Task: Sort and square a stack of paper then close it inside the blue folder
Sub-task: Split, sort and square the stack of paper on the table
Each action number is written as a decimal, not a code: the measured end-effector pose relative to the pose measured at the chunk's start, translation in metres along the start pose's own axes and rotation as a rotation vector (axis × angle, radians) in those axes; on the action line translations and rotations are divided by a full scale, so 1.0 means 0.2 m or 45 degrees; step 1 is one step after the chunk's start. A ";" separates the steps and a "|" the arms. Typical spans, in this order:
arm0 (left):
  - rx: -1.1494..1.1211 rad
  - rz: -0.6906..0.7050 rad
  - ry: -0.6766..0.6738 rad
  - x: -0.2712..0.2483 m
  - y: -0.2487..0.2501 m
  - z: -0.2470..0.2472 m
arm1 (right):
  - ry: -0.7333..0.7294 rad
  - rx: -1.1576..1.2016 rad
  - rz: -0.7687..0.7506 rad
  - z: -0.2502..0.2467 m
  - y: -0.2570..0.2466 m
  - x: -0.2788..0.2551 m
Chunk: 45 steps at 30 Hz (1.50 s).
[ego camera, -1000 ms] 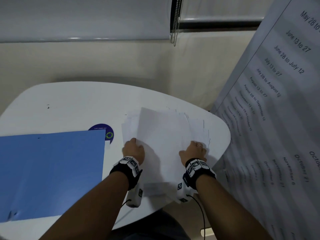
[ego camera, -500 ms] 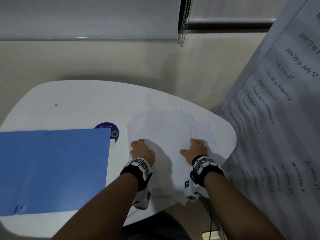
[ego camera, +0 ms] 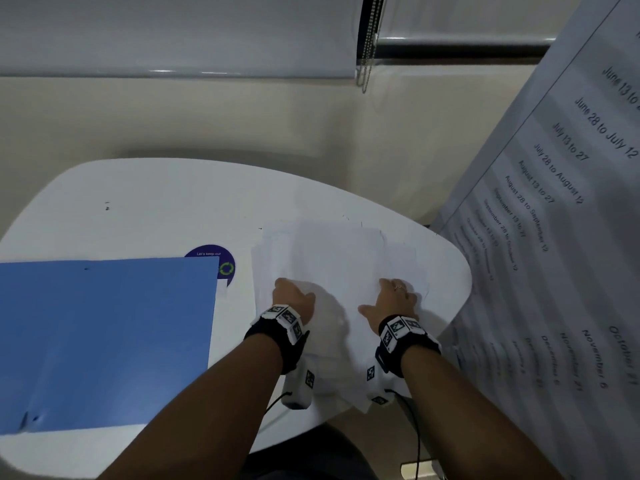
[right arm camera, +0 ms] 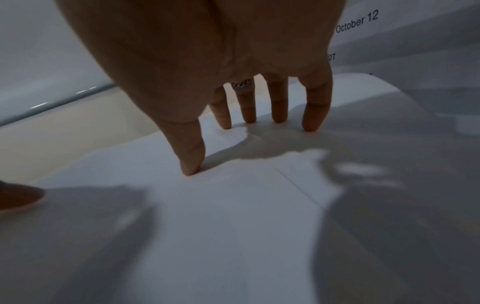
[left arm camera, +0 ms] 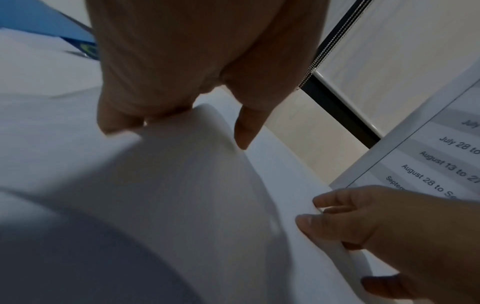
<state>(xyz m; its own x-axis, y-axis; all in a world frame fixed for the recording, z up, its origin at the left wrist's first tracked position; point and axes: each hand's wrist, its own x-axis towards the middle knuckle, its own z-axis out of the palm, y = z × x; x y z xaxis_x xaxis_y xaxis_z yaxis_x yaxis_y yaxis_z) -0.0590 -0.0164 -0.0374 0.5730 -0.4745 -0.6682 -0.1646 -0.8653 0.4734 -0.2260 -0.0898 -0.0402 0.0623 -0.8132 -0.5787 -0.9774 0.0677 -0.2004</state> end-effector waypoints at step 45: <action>-0.353 0.355 0.155 0.02 -0.13 -0.25 | 0.091 0.603 -0.161 -0.01 -0.02 0.00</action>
<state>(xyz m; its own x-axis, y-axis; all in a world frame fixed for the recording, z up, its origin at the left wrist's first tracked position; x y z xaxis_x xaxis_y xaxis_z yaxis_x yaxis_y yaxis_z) -0.0125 0.0127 -0.0243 0.6304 -0.6477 -0.4278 -0.1135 -0.6222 0.7746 -0.2233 -0.0915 -0.0374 0.1444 -0.8686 -0.4740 -0.7627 0.2075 -0.6125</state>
